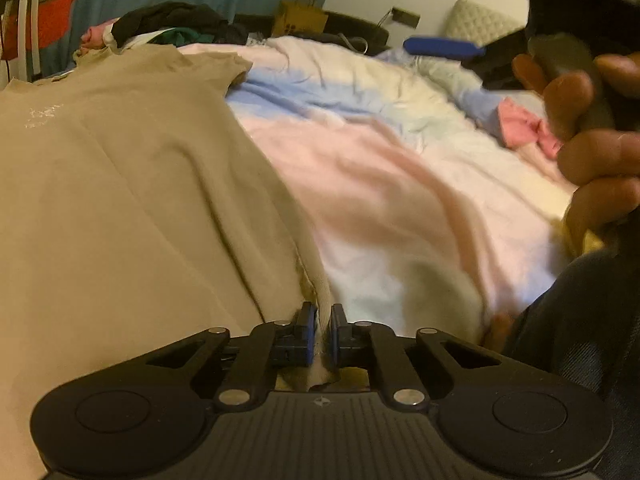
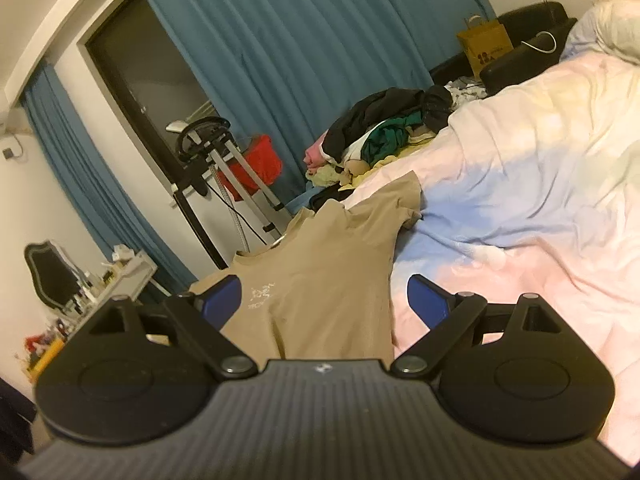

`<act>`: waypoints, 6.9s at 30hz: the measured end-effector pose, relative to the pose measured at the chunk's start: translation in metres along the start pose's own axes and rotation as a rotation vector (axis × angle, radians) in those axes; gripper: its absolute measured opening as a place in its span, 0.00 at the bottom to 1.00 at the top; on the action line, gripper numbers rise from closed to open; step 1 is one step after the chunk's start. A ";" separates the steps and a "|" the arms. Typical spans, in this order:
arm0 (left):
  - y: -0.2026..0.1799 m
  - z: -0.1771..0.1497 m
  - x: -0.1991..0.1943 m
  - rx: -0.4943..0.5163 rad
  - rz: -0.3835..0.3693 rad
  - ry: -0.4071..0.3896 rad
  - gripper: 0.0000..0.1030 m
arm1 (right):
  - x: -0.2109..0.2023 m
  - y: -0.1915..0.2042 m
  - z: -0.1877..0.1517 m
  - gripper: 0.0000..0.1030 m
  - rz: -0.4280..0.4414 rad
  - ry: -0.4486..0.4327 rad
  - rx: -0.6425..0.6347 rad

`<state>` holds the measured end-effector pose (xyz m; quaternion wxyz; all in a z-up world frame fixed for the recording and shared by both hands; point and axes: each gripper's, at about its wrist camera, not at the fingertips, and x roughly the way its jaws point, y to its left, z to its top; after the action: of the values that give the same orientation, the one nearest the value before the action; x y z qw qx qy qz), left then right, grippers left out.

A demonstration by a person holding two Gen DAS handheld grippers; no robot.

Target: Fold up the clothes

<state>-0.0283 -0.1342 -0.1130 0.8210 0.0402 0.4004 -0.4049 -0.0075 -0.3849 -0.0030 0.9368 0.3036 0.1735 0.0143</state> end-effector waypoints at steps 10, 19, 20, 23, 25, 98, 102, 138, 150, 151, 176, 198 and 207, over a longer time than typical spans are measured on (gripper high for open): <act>-0.022 0.018 0.044 -0.167 -0.090 0.046 0.07 | -0.007 -0.026 0.011 0.89 0.020 -0.076 0.073; -0.009 0.016 0.040 -0.202 -0.079 0.045 0.50 | -0.001 -0.023 0.008 0.89 0.058 -0.048 0.058; -0.009 0.019 0.033 -0.188 -0.065 0.027 0.58 | -0.001 -0.021 0.007 0.89 0.069 -0.050 0.054; -0.010 0.030 0.014 -0.146 -0.015 -0.025 0.69 | -0.003 -0.018 0.007 0.89 0.089 -0.062 0.046; -0.007 0.037 0.000 -0.111 0.017 -0.070 0.75 | -0.005 -0.016 0.007 0.89 0.093 -0.072 0.036; 0.228 0.076 -0.154 -0.493 0.685 -0.438 0.94 | 0.303 0.038 0.103 0.05 -0.293 -0.246 -0.251; 0.238 0.070 -0.176 -0.508 0.683 -0.480 0.96 | 0.325 0.115 0.066 0.05 -0.285 -0.254 -0.483; 0.198 0.045 -0.147 -0.407 0.629 -0.349 0.96 | 0.104 0.155 -0.005 0.92 0.040 0.065 -0.435; 0.082 0.059 -0.098 -0.304 0.390 -0.214 0.70 | -0.019 0.036 0.004 0.92 -0.128 -0.093 -0.177; 0.071 0.063 -0.091 -0.296 0.368 -0.207 0.69 | -0.022 0.029 0.008 0.92 -0.136 -0.110 -0.159; 0.007 0.051 -0.066 -0.285 0.001 -0.063 0.00 | -0.006 -0.012 0.006 0.92 -0.096 -0.030 -0.048; -0.049 0.021 0.040 0.145 0.120 0.050 0.39 | -0.006 -0.017 0.005 0.92 -0.128 -0.014 -0.006; -0.027 0.032 -0.026 0.029 0.096 -0.100 0.06 | -0.014 -0.014 0.005 0.92 -0.063 -0.059 -0.009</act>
<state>-0.0365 -0.1486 -0.0668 0.8577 0.0512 0.3506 -0.3725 -0.0198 -0.4008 -0.0025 0.9428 0.2940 0.1551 -0.0232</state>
